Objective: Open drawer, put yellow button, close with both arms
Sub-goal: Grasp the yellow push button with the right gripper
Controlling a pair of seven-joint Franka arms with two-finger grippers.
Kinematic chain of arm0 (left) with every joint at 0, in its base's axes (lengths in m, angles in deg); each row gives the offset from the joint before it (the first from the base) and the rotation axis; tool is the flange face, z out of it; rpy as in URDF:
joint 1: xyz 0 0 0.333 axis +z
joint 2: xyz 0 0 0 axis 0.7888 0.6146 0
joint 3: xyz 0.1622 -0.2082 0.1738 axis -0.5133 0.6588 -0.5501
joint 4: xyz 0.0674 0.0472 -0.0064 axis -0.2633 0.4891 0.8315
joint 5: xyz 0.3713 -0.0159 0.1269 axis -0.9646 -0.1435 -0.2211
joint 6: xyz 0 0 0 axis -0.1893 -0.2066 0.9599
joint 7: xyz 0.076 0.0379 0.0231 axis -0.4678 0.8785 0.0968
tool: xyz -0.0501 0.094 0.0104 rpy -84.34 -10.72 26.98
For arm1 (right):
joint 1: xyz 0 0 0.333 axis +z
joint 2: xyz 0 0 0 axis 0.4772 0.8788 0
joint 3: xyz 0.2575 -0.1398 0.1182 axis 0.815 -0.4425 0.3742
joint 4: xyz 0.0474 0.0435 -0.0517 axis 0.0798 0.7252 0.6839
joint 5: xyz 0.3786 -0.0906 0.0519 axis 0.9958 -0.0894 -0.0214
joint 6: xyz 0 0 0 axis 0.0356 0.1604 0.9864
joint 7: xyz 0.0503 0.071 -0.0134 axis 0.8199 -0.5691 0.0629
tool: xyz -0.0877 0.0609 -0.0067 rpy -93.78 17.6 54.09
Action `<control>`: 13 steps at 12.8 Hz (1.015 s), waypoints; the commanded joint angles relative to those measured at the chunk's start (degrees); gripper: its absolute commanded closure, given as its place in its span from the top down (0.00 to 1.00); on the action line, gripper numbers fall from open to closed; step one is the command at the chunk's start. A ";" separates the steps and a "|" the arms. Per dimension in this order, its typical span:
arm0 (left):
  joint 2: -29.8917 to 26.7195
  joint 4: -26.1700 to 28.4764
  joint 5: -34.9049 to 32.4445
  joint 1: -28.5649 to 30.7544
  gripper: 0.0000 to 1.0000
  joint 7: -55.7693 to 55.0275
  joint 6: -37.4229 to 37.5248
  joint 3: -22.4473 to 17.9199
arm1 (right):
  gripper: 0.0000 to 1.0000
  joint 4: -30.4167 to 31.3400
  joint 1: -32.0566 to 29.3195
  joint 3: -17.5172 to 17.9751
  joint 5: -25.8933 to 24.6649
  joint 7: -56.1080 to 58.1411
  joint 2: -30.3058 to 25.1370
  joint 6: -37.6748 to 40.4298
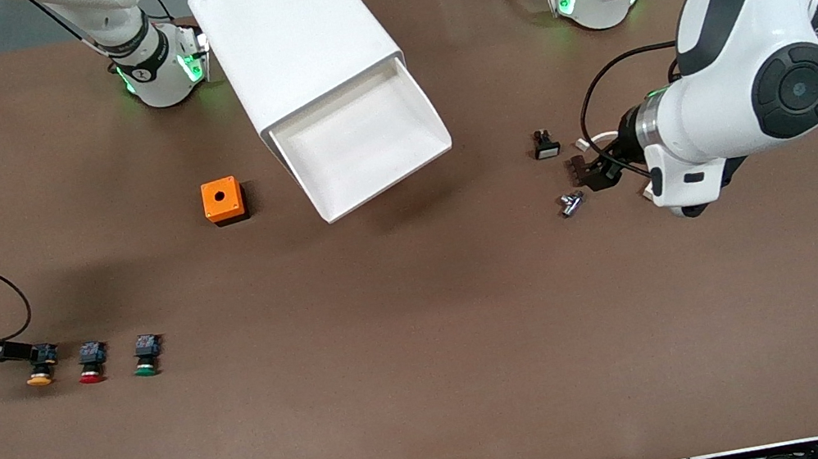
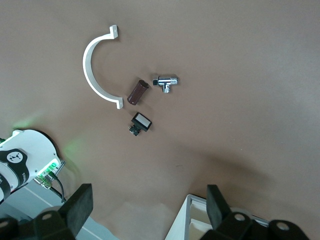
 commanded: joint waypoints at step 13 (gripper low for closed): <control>-1.16 3.22 -1.03 -0.12 1.00 -0.07 0.19 0.26 | 1.00 5.27 1.70 -0.48 -0.11 -3.17 1.40 -4.99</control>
